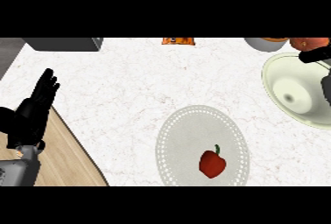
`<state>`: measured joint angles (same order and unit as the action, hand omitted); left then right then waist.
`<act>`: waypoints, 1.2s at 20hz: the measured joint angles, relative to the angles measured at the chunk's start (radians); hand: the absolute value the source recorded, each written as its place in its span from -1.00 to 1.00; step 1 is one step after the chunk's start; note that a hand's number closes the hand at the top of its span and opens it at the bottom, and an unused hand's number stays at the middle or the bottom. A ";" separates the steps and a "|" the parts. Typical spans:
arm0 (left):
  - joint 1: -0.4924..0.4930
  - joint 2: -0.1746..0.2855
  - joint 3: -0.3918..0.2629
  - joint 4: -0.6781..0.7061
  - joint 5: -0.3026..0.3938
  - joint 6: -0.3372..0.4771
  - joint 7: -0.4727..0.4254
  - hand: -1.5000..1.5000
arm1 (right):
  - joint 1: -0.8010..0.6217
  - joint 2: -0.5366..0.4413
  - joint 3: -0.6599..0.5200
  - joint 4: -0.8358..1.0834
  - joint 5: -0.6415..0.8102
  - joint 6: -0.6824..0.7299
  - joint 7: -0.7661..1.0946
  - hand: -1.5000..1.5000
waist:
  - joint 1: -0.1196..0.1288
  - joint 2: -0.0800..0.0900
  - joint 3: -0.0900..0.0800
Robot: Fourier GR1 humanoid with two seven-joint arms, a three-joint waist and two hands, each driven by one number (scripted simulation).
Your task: Pick the squash from the placemat and place it in the bowl
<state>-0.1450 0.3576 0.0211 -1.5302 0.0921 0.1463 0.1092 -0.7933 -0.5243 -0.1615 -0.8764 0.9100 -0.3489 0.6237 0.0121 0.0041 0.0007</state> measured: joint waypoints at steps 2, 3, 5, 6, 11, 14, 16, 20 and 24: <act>-0.003 0.002 0.008 0.003 -0.003 -0.008 0.001 0.00 | -0.016 -0.013 -0.024 0.078 -0.010 -0.033 -0.057 1.00 | 0.002 0.001 0.000; -0.009 0.003 0.009 0.000 -0.004 -0.007 0.007 0.00 | -0.008 -0.019 -0.016 0.113 0.002 0.001 -0.041 1.00 | 0.005 0.002 -0.001; -0.012 0.000 0.008 -0.002 -0.006 -0.005 0.010 0.00 | -0.002 -0.038 -0.035 0.180 -0.009 0.051 -0.022 1.00 | 0.006 0.004 0.000; -0.016 -0.003 0.008 -0.001 -0.008 -0.004 0.007 0.00 | -0.002 -0.051 -0.058 0.213 -0.030 0.063 -0.032 -1.00 | 0.007 0.005 0.000; 0.009 -0.022 0.005 -0.007 -0.023 -0.001 -0.012 0.00 | 0.018 -0.062 -0.130 0.339 -0.111 0.082 -0.155 -1.00 | 0.009 0.004 0.001; 0.017 -0.023 0.010 -0.015 -0.022 -0.006 -0.007 0.00 | 0.033 -0.068 -0.181 0.367 -0.175 0.078 -0.268 -1.00 | 0.006 0.003 0.001; 0.016 -0.031 0.005 -0.005 -0.030 -0.003 -0.016 0.00 | 0.036 -0.066 -0.230 0.362 -0.232 0.058 -0.334 -1.00 | 0.002 0.003 0.001; 0.014 -0.026 0.021 -0.001 -0.025 -0.003 -0.010 0.00 | 0.038 -0.047 -0.358 0.297 -0.373 -0.015 -0.451 -1.00 | -0.012 -0.003 0.003; 0.013 -0.029 0.024 0.009 -0.037 0.010 -0.005 0.00 | 0.074 -0.035 -0.485 0.209 -0.528 -0.029 -0.559 -1.00 | -0.031 -0.009 0.002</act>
<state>-0.1316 0.3284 0.0451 -1.5212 0.0553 0.1559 0.1047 -0.7196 -0.5590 -0.6468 -0.6670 0.3820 -0.3776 0.0645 -0.0193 -0.0047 0.0023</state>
